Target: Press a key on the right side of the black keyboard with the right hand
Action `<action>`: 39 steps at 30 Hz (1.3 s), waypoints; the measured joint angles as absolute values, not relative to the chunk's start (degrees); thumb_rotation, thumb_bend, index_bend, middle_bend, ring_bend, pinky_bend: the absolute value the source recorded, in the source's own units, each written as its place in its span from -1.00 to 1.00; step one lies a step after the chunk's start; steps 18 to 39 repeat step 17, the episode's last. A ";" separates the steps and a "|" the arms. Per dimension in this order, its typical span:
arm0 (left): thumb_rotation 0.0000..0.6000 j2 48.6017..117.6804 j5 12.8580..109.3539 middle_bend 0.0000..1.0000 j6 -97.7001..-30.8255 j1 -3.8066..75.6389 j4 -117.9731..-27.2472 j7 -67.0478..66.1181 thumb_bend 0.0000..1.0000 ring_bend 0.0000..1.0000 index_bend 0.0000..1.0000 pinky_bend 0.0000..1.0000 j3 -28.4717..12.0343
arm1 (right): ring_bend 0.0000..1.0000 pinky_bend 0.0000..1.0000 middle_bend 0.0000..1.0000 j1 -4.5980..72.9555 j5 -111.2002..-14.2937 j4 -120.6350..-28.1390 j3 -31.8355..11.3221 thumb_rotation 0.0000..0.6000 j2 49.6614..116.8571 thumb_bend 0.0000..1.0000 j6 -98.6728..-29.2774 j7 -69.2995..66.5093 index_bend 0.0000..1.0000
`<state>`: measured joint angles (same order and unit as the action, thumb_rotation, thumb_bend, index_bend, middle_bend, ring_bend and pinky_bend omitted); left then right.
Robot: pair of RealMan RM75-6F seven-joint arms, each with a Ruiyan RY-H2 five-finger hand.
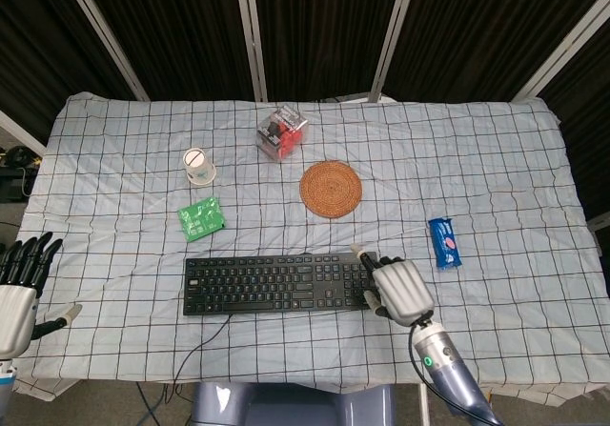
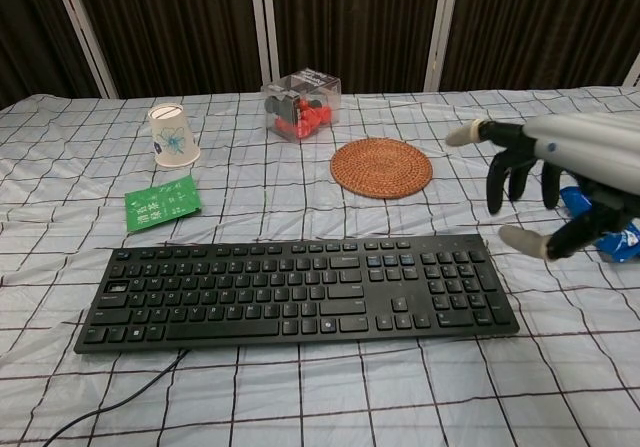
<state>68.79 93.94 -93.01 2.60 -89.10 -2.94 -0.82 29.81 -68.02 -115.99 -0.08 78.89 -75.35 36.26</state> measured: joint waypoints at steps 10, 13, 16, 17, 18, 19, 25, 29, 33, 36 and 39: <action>1.00 68.87 95.09 -1.00 -93.36 2.38 -89.15 -4.12 -0.85 -1.00 -1.00 -1.00 -0.14 | -1.00 -1.00 -1.00 18.33 -81.00 -114.68 8.63 1.00 66.90 -0.75 -87.47 24.99 -1.00; 1.00 68.93 95.51 -1.00 -93.22 2.43 -89.02 -4.78 -0.85 -1.00 -1.00 -1.00 0.08 | -1.00 -1.00 -1.00 15.46 -83.70 -111.91 9.49 1.00 65.33 -0.77 -91.82 22.32 -1.00; 1.00 69.12 96.09 -1.00 -93.28 2.52 -88.83 -5.38 -0.85 -1.00 -1.00 -1.00 0.18 | -1.00 -1.00 -1.00 12.54 -86.34 -108.09 9.85 1.00 64.74 -0.77 -96.58 18.58 -1.00; 1.00 69.17 96.20 -1.00 -93.34 2.52 -88.77 -5.49 -0.85 -1.00 -1.00 -1.00 0.21 | -1.00 -1.00 -1.00 11.42 -87.17 -106.21 9.87 1.00 64.68 -0.77 -98.33 16.93 -1.00; 1.00 69.17 96.20 -1.00 -93.34 2.52 -88.77 -5.49 -0.85 -1.00 -1.00 -1.00 0.21 | -1.00 -1.00 -1.00 11.42 -87.17 -106.21 9.87 1.00 64.68 -0.77 -98.33 16.93 -1.00; 1.00 69.17 96.20 -1.00 -93.34 2.52 -88.77 -5.49 -0.85 -1.00 -1.00 -1.00 0.21 | -1.00 -1.00 -1.00 11.42 -87.17 -106.21 9.87 1.00 64.68 -0.77 -98.33 16.93 -1.00; 1.00 69.17 96.20 -1.00 -93.34 2.52 -88.77 -5.49 -0.85 -1.00 -1.00 -1.00 0.21 | -1.00 -1.00 -1.00 11.42 -87.17 -106.21 9.87 1.00 64.68 -0.77 -98.33 16.93 -1.00; 1.00 69.17 96.20 -1.00 -93.34 2.52 -88.77 -5.49 -0.85 -1.00 -1.00 -1.00 0.21 | -1.00 -1.00 -1.00 11.42 -87.17 -106.21 9.87 1.00 64.68 -0.77 -98.33 16.93 -1.00; 1.00 69.17 96.20 -1.00 -93.34 2.52 -88.77 -5.49 -0.85 -1.00 -1.00 -1.00 0.21 | -1.00 -1.00 -1.00 11.42 -87.17 -106.21 9.87 1.00 64.68 -0.77 -98.33 16.93 -1.00; 1.00 69.17 96.20 -1.00 -93.34 2.52 -88.77 -5.49 -0.85 -1.00 -1.00 -1.00 0.21 | -1.00 -1.00 -1.00 11.42 -87.17 -106.21 9.87 1.00 64.68 -0.77 -98.33 16.93 -1.00; 1.00 69.17 96.20 -1.00 -93.34 2.52 -88.77 -5.49 -0.85 -1.00 -1.00 -1.00 0.21 | -1.00 -1.00 -1.00 11.42 -87.17 -106.21 9.87 1.00 64.68 -0.77 -98.33 16.93 -1.00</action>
